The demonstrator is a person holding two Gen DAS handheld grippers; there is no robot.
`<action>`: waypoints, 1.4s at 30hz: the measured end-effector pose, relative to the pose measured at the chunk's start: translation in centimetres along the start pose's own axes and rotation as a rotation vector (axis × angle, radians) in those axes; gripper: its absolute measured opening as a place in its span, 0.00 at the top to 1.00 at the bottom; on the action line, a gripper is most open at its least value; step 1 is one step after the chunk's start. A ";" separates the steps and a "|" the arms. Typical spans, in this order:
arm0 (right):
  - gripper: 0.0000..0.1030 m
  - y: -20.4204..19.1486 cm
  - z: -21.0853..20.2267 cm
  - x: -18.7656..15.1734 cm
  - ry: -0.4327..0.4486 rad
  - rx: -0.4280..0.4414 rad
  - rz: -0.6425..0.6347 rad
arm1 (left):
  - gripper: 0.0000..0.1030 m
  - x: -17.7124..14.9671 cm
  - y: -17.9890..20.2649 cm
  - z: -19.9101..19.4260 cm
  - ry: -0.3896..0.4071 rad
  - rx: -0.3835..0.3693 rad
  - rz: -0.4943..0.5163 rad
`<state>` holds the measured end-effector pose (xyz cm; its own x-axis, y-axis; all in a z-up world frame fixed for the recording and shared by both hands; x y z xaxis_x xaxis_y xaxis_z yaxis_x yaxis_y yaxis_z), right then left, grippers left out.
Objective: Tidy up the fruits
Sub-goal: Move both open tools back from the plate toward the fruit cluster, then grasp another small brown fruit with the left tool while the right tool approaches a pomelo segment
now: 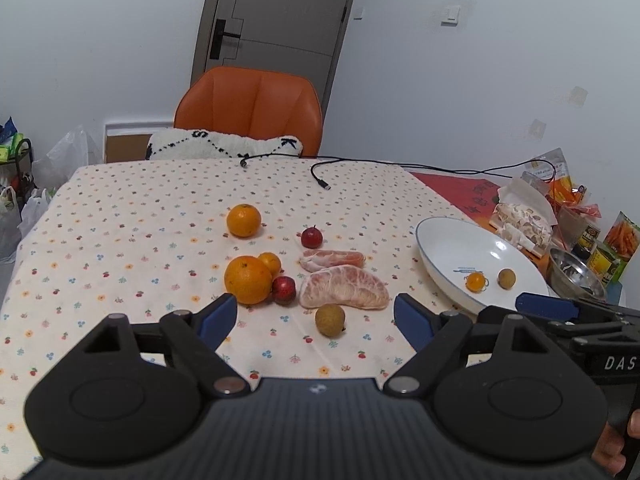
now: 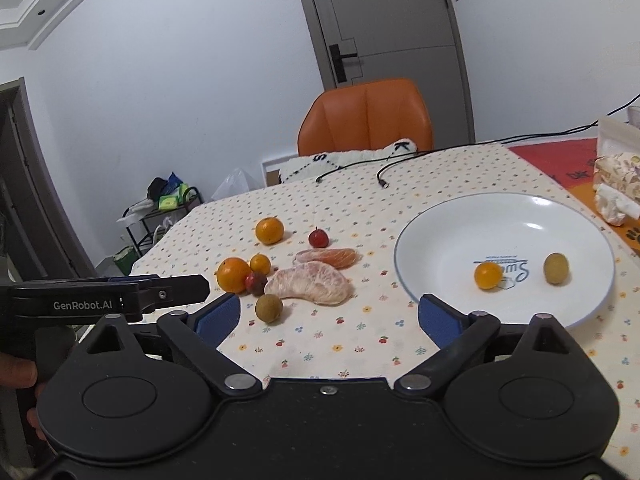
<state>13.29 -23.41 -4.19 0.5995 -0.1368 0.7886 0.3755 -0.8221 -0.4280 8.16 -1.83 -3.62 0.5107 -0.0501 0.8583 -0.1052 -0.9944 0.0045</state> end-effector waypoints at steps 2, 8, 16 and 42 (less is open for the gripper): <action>0.14 0.1 0.4 0.0 -0.009 0.001 0.000 | 0.21 -0.1 0.0 0.4 -0.006 -0.007 0.002; 0.23 0.4 1.4 -0.3 -0.035 0.003 -0.003 | 0.31 -0.6 0.1 2.4 -0.033 -0.035 -0.010; 0.29 0.5 3.1 -0.4 -0.061 0.001 -0.021 | 0.41 -1.2 0.4 5.2 -0.071 -0.071 -0.022; 0.31 -1.6 7.9 -0.9 -0.101 -0.024 -0.082 | 0.79 -1.8 -3.6 5.5 -0.058 -0.035 -0.080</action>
Point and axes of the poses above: each gripper's, at about its wrist camera, not at the fingertips, and z roughly the way its jaws point, y to its right, x to its top, the point moved 4 cm from there along z, roughly the way its jaws point, and after that the axes turned 13 degrees about z, right-handed, at the moved point
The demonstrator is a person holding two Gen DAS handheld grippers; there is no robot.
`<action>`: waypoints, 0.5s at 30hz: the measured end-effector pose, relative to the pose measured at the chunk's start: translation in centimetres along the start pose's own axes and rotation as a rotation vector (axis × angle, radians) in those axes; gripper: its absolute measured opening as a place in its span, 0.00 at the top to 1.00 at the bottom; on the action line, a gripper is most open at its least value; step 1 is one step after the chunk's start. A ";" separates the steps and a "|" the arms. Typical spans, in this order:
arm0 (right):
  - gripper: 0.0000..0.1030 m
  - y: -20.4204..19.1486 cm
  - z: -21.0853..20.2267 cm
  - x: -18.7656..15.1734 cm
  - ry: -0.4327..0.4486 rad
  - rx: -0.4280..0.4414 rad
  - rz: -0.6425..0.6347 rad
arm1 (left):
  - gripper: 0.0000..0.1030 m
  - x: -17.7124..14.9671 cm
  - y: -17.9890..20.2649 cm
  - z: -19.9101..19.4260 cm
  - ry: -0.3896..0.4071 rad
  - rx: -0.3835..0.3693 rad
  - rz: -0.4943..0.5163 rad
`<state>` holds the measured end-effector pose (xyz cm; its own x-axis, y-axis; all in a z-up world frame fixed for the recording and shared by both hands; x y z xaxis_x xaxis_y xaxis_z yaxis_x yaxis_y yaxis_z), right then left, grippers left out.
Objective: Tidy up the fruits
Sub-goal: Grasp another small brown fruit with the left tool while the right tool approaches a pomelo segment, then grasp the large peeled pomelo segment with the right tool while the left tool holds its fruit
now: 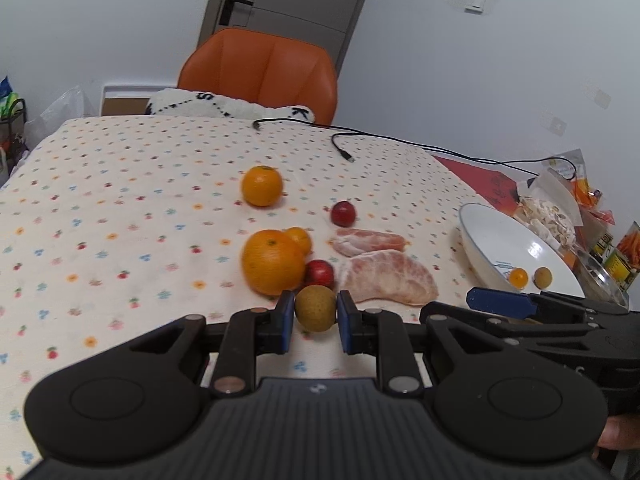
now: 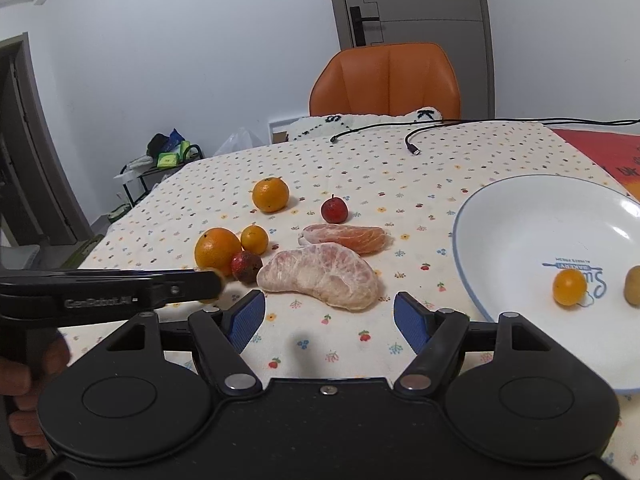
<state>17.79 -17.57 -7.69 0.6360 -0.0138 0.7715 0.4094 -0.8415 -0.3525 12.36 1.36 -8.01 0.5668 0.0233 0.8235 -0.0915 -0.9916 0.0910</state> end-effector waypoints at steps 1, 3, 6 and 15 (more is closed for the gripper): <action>0.31 -0.1 0.1 0.0 0.001 -0.005 -0.002 | 0.79 0.0 -0.3 -0.1 0.000 0.004 -0.004; 0.31 -0.2 0.3 0.2 0.011 -0.012 -0.006 | 0.79 0.0 -0.7 -0.3 0.001 0.011 -0.013; 0.27 -0.3 0.5 0.6 0.023 -0.018 -0.016 | 0.79 -0.1 -1.2 -0.5 0.001 0.016 -0.022; 0.23 -0.8 1.7 1.5 0.018 -0.025 -0.066 | 0.79 -0.5 -2.3 -0.7 0.004 0.020 -0.044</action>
Point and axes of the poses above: each gripper's, at about its wrist camera, not at the fingertips, and z roughly the way its jaws point, y to its right, x to its top, the point moved 4 cm from there along z, roughly the way its jaws point, and after that the axes turned 13 degrees about z, right-handed, at the moved point
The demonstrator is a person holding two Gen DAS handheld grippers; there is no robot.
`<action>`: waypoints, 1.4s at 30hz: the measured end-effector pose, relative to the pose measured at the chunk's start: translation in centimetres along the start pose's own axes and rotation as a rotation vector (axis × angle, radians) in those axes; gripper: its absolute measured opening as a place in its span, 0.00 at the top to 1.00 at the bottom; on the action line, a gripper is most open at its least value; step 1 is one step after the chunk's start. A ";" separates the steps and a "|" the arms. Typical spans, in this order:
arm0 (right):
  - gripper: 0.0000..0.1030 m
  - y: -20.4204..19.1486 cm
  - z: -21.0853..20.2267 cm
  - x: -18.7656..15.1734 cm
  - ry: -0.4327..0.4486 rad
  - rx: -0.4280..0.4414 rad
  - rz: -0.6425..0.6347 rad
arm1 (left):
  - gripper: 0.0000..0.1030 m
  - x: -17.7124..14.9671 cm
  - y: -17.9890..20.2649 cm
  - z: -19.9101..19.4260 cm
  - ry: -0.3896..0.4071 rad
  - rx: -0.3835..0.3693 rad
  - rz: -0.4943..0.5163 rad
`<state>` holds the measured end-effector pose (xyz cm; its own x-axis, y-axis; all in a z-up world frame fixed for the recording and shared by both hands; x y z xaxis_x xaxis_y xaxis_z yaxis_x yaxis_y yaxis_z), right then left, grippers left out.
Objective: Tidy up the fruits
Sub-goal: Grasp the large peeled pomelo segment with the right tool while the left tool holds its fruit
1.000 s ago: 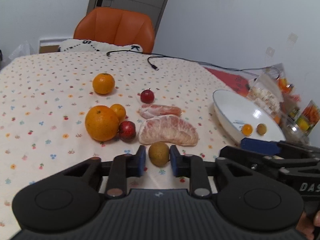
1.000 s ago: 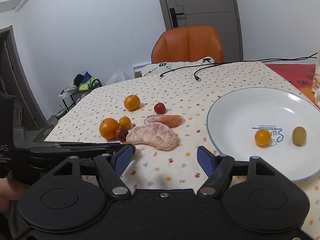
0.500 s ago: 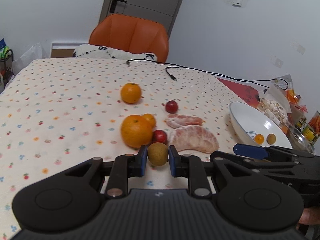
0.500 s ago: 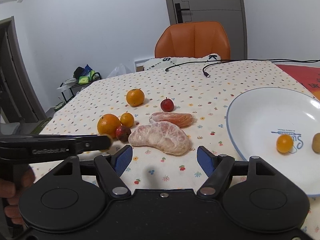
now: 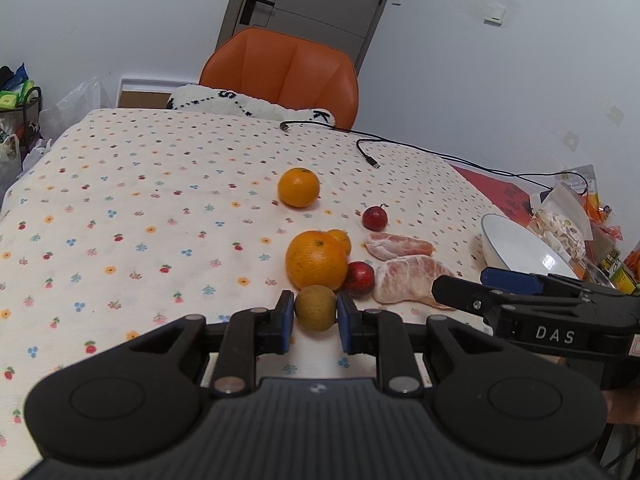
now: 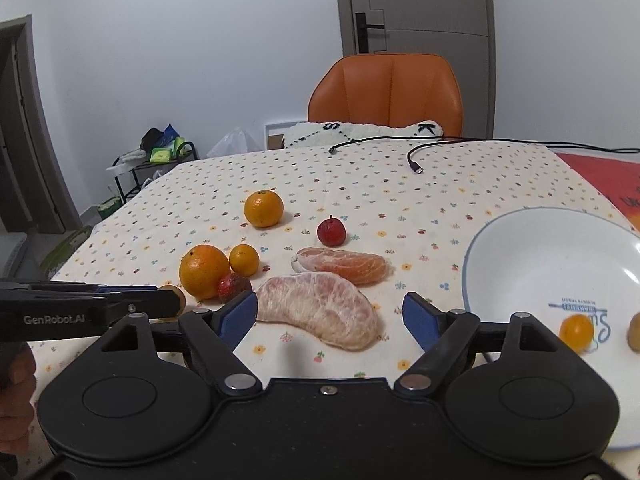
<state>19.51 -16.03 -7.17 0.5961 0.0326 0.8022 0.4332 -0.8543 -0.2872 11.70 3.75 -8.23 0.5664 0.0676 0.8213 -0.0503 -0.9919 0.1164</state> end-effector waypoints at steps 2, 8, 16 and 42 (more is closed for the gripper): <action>0.23 -0.2 0.4 0.1 -0.008 -0.001 -0.016 | 0.79 0.0 -0.2 0.0 0.002 0.001 -0.003; 0.23 -0.8 2.1 0.0 -0.038 0.000 -0.070 | 0.79 -0.2 -0.8 -0.4 0.009 -0.001 -0.016; 0.24 -0.8 2.8 0.0 -0.037 -0.013 -0.097 | 0.79 -0.2 -1.1 0.0 -0.001 0.012 -0.024; 0.51 -1.1 0.8 -1.2 -0.103 0.078 -0.050 | 0.79 -0.2 -1.0 0.3 0.004 0.021 -0.023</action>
Point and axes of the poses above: each gripper's, at about its wrist camera, not at the fingertips, and z roughly the way its jaws point, y to its right, x to its top, the point moved 4 cm from there along z, roughly the way its jaws point, and after that the axes turned 13 degrees about z, right-handed, at the moved point
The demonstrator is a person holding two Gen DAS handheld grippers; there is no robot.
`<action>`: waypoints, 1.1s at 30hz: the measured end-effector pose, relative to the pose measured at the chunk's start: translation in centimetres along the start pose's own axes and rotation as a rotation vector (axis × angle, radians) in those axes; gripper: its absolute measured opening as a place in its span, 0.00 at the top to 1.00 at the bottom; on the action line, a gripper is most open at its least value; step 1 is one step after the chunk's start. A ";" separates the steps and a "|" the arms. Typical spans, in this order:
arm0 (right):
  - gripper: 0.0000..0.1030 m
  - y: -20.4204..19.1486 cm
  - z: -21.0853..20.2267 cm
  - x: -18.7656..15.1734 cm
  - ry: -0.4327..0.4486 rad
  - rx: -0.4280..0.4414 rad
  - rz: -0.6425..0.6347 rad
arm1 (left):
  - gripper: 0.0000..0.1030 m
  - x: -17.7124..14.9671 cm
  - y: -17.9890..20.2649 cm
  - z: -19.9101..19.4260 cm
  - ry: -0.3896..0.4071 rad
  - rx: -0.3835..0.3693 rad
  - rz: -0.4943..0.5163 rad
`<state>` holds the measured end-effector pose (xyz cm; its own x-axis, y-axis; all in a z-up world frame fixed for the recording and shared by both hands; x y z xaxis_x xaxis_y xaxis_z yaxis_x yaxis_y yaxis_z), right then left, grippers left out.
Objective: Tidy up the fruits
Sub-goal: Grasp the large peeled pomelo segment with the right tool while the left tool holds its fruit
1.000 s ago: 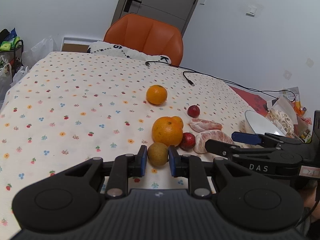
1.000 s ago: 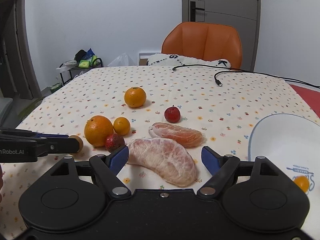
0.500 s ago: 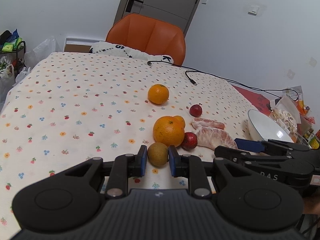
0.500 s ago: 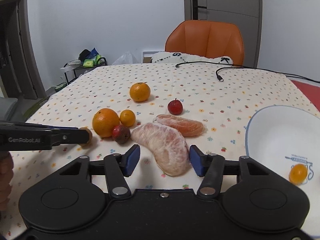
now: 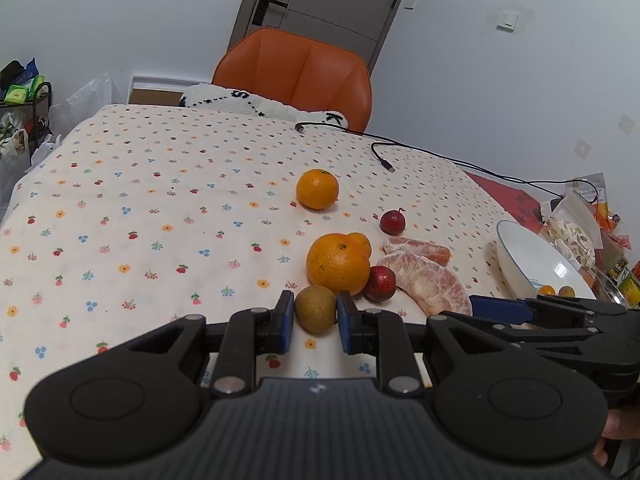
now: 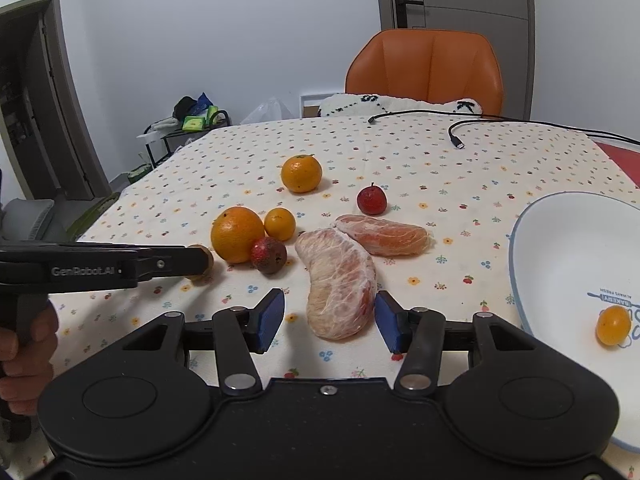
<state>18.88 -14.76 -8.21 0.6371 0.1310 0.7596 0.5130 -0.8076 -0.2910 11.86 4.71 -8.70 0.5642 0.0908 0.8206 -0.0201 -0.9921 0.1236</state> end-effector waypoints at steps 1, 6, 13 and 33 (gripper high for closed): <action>0.50 0.0 0.2 0.0 -0.001 -0.004 -0.004 | 0.79 0.0 0.0 0.0 0.001 -0.001 0.000; 0.50 0.0 0.9 0.2 0.004 -0.007 -0.017 | 0.79 -0.1 -0.1 0.1 0.006 -0.006 0.003; 0.49 -0.4 1.9 0.8 0.009 -0.023 -0.038 | 0.79 -0.1 0.0 0.3 0.007 -0.013 0.002; 0.63 0.7 -1.5 0.5 0.068 -0.038 -0.015 | 0.79 1.1 2.4 -0.9 0.023 -0.015 0.049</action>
<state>18.63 -16.12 -7.15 0.5885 0.1048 0.8017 0.4991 -0.8272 -0.2583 11.70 2.49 -6.95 0.5428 0.0445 0.8387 -0.0596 -0.9940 0.0913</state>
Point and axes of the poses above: each gripper's, at about its wrist camera, not at the fingertips, and z roughly the way its jaws point, y to its right, x to its top, the point moved 4 cm from there along z, roughly the way its jaws point, and after that the axes turned 13 degrees about z, right-handed, at the moved point
